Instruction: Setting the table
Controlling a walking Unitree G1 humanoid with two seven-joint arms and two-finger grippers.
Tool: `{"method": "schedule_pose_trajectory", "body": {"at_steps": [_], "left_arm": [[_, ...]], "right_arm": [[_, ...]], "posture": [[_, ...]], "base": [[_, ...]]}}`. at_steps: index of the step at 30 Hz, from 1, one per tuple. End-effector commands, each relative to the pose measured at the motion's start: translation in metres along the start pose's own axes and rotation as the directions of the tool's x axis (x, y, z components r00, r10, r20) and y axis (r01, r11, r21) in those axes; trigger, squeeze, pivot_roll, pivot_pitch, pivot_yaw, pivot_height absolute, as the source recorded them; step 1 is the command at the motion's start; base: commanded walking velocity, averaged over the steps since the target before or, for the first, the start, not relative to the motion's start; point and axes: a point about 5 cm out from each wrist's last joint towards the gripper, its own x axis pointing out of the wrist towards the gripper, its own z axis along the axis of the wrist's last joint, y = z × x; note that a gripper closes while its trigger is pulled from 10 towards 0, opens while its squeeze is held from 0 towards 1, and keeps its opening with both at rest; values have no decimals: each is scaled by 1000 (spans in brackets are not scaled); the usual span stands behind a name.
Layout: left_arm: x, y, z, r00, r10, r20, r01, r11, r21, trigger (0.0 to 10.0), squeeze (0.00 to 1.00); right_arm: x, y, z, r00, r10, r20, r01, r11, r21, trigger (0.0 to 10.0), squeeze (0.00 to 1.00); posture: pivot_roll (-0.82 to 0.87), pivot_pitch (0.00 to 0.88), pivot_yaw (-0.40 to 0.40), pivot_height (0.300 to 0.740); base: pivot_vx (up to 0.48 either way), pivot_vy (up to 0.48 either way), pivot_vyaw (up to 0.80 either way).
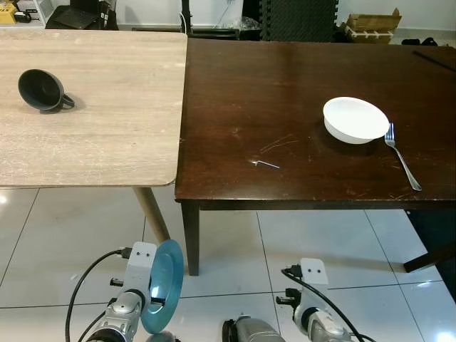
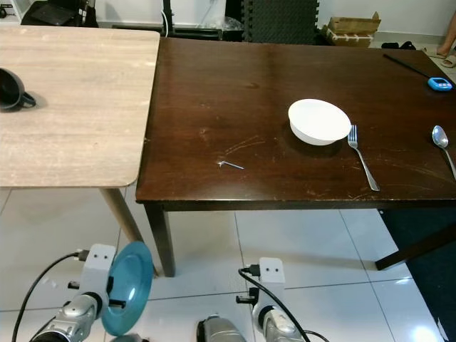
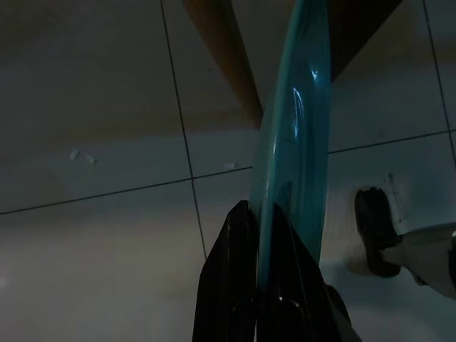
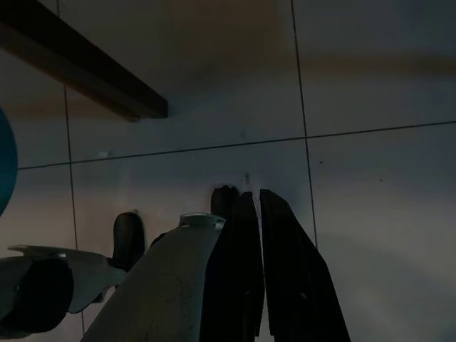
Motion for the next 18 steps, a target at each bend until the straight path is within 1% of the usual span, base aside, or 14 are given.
{"method": "schedule_pose_trajectory", "body": {"at_steps": [1,2,3,4,6,10,11,13,18], "left_arm": [[-2,0,-12,999,-2,-46,3,1000,27,10000,0],[-2,2,-10,999,12,-34,-12,1000,-12,10000,0],[-2,4,-7,999,30,-18,-32,996,-79,10000,0],[-2,4,-8,1000,25,-19,-26,997,-71,10000,0],[-2,4,-9,1000,9,-25,-10,1000,-24,10000,0],[-2,4,-9,999,12,-32,-13,1000,-27,10000,0],[-1,1,-7,1000,0,-25,0,1000,-12,10000,0],[-1,1,-6,1000,-2,-23,2,1000,-7,10000,0],[-2,0,-8,1000,-1,-28,1,1000,-12,10000,0]], "right_arm": [[-3,-3,-10,999,-9,-36,9,1000,1,10000,0],[-3,-4,-9,1000,-19,-25,19,1000,23,10000,0],[-3,-5,-7,999,-33,-11,33,998,61,10000,0],[-4,-5,-9,1000,-24,-15,24,999,49,10000,0],[-4,-3,-11,1000,-2,-28,2,1000,7,10000,0],[-4,-3,-10,1000,-4,-27,5,1000,10,10000,0],[-3,-3,-9,1000,-4,-26,4,1000,11,10000,0],[-3,-3,-9,1000,-3,-26,3,1000,9,10000,0],[-4,-3,-10,999,-7,-31,7,1000,11,10000,0]], "posture": [[56,79,16,740],[66,41,19,740],[54,47,14,740],[54,47,14,740],[55,44,10,740],[52,44,12,740],[53,45,7,740],[53,45,7,740],[58,52,13,740]], "base": [[0,0,0],[0,0,0],[0,0,0],[0,0,0],[0,0,0],[0,0,0],[0,0,0],[0,0,0],[0,0,0]]}}
